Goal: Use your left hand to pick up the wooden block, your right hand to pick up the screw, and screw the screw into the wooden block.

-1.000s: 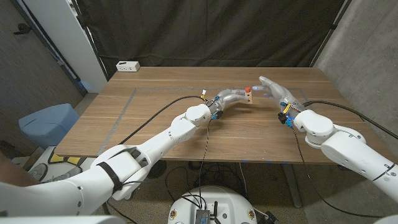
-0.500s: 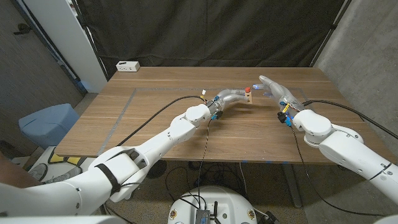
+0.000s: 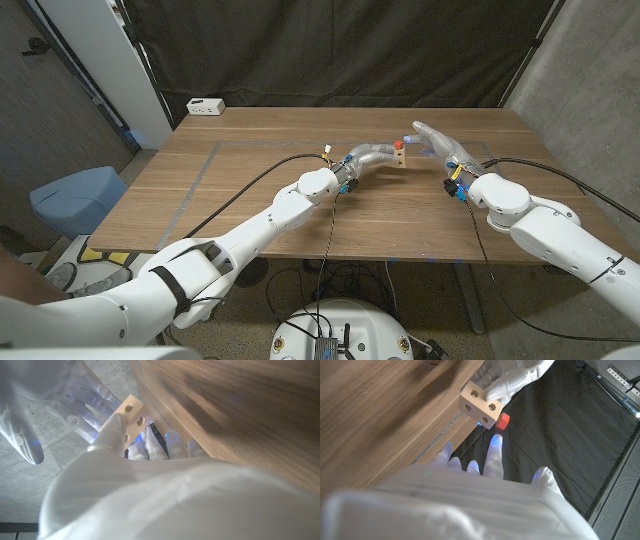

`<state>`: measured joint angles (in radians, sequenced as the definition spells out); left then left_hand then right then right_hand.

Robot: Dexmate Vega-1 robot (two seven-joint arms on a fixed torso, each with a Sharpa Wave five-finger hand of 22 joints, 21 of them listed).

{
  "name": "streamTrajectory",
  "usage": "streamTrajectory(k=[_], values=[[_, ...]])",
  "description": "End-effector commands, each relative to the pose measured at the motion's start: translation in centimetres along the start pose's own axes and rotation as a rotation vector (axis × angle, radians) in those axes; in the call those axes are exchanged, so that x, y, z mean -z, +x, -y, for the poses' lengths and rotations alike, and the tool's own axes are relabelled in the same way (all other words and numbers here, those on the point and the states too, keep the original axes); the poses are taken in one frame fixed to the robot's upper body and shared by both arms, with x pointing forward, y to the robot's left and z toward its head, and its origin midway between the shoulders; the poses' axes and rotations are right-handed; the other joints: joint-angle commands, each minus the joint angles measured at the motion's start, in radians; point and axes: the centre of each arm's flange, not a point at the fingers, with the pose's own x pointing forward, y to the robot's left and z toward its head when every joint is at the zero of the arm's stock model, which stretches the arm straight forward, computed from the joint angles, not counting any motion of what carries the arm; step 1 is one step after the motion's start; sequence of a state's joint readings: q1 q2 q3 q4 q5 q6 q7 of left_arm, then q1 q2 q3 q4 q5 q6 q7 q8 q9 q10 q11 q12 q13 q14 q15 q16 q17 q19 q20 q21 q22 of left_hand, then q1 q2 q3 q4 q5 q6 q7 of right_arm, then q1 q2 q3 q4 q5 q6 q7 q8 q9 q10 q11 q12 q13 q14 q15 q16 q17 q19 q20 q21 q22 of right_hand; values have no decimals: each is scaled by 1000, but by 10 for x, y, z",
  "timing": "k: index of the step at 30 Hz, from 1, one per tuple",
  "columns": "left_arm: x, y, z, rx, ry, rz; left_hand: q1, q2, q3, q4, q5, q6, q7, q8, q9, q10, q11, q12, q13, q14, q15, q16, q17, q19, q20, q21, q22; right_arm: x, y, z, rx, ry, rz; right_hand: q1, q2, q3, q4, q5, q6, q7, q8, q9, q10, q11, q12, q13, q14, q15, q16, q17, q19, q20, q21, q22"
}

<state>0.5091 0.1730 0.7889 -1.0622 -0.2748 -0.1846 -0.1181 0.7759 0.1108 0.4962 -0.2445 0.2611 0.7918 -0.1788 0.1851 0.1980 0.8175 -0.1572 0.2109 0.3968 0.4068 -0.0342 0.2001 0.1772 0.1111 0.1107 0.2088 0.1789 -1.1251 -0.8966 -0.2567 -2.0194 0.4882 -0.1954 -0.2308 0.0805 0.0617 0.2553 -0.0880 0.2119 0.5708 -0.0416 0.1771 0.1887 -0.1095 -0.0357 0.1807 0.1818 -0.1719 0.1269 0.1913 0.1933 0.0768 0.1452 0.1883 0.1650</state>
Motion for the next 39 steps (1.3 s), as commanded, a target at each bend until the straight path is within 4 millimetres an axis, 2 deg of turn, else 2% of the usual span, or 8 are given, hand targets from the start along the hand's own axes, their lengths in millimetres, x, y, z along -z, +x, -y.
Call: streamTrajectory(k=[1, 39], values=[[-1, -2, 2, 1, 2, 3, -49, 60, 93, 88, 6, 90, 76, 10, 1, 10, -1, 5, 4, 3, 5, 6, 3, 7, 2, 3, 6, 0, 5, -2, -20, 8, -2, -8, 2, -2, 1, 1, -9, 0, -2, 2, -14, 1, -2, 0, -30, 1, 1, 4, 1, 11, -1, 5], [-2, -5, 9, 0, 5, 4, -47, 60, 91, 87, 5, 90, 76, 10, 1, 8, -3, 4, 3, 3, 4, 6, 3, 8, 2, 3, 6, 2, -4, -2, -31, 12, 0, -9, 7, 0, 3, 6, 51, 8, 26, 3, 18, -2, 14, 0, -15, 2, 9, 2, 15, 10, 4, 5]])
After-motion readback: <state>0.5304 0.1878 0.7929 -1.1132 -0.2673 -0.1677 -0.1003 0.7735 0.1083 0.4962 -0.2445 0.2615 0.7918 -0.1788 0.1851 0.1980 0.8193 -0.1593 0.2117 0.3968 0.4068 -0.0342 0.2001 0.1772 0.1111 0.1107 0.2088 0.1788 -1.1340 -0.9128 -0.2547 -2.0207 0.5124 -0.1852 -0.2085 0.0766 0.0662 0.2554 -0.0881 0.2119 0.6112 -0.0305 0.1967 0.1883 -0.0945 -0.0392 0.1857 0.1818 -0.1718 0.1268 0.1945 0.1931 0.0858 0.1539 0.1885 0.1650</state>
